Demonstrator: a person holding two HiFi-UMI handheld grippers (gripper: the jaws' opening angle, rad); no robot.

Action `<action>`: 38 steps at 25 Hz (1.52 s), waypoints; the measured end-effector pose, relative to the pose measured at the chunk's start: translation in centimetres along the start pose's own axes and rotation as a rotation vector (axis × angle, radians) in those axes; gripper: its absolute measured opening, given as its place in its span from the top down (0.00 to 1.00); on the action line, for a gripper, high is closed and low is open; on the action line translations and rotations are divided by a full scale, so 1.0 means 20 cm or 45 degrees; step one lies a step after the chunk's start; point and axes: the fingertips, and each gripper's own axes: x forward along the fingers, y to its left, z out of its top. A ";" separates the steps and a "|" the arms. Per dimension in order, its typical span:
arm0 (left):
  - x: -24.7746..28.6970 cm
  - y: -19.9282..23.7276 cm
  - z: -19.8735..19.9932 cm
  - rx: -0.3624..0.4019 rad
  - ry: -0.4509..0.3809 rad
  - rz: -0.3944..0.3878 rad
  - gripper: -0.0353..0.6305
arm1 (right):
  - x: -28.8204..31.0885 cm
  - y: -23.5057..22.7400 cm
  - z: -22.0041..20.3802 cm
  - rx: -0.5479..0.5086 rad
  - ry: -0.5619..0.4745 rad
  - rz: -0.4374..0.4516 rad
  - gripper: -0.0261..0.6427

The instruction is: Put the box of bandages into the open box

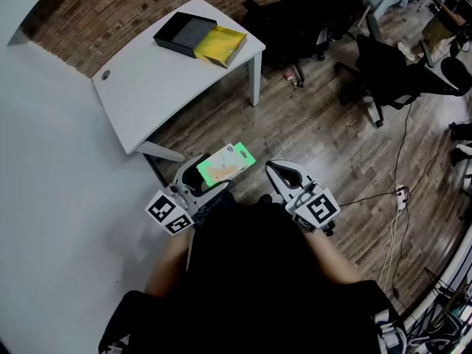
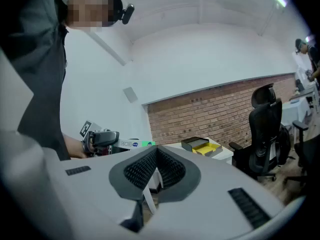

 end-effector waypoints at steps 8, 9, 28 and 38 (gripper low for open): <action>0.06 0.00 -0.05 0.050 0.047 0.005 0.37 | -0.07 -0.10 -0.05 -0.042 0.064 -0.010 0.95; 0.07 -0.01 -0.06 0.056 0.056 0.003 0.37 | -0.08 -0.11 -0.05 -0.040 0.067 -0.013 0.95; 0.15 -0.05 -0.16 0.005 0.112 0.019 0.37 | -0.32 -0.30 0.00 -0.085 0.054 0.153 0.95; 0.26 0.03 -0.15 -0.029 0.130 -0.043 0.37 | -0.29 -0.35 -0.02 -0.025 0.077 0.147 0.95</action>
